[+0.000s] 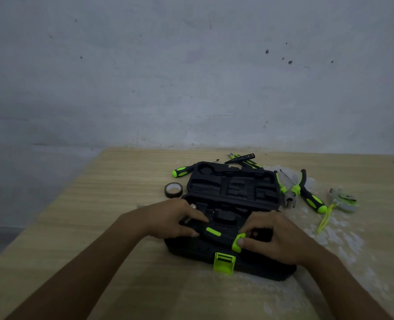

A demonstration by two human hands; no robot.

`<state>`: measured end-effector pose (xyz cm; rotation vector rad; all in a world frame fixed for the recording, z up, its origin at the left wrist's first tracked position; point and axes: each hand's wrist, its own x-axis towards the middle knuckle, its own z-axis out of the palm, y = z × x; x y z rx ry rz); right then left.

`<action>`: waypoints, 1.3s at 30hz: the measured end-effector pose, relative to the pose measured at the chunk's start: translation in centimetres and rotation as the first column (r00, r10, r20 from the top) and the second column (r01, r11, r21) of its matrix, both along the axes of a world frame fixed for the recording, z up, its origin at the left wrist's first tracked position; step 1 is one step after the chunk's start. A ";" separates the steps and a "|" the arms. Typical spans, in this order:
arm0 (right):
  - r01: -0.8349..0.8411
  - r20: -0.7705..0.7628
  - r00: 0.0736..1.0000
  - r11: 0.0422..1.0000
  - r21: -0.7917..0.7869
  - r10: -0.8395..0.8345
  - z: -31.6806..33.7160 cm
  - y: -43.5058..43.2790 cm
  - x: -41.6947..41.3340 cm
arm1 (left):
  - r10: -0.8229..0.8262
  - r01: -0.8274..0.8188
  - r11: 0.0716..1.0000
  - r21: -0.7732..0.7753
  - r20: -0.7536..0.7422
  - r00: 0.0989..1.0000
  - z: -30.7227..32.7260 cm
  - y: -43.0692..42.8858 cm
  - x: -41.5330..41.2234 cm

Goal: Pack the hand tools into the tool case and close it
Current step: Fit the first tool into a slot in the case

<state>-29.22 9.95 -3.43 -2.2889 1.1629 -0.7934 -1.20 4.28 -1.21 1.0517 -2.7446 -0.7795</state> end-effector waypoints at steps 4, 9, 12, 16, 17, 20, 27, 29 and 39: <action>0.028 0.012 1.000 0.999 0.019 -0.028 -0.5 -0.2 0.0 | 0.072 -0.071 0.997 0.026 -0.056 0.996 0.0 1.7 -0.6; 0.081 -0.042 0.996 0.996 0.019 -0.080 -0.7 -0.4 0.2 | 0.102 -0.104 0.959 -0.265 -0.019 0.995 -2.9 3.4 -2.1; 0.117 -0.108 0.989 0.985 0.128 -0.103 -0.3 -0.6 0.3 | 0.108 -0.092 0.942 -0.323 0.035 0.993 -3.9 3.6 -1.7; 0.140 -0.154 0.983 0.951 0.276 -0.100 0.1 -1.1 0.5 | 0.068 -0.044 0.918 -0.395 0.046 0.997 -3.7 3.6 -1.7; 0.143 -0.171 0.981 0.943 0.301 -0.095 0.2 -1.2 0.5 | 0.065 -0.040 0.916 -0.399 0.049 0.997 -3.8 3.5 -1.7; 0.142 -0.233 0.970 0.931 0.335 -0.064 0.8 -1.5 0.7 | 0.048 -0.014 0.918 -0.397 0.074 0.996 -3.7 3.5 -2.0; 0.174 -0.529 0.846 0.906 0.385 0.063 2.7 -3.0 2.6 | 0.127 -0.090 0.891 -0.446 0.055 0.990 -3.1 4.4 -2.7; 0.191 -0.594 0.800 0.901 0.390 0.088 3.2 -3.4 3.2 | 0.164 -0.116 0.879 -0.463 0.064 0.984 -3.1 4.7 -2.7; 0.275 -0.446 0.890 0.889 0.365 -0.092 2.0 -1.9 2.5 | 0.186 -0.139 0.922 -0.360 0.099 0.977 -3.7 4.4 -3.1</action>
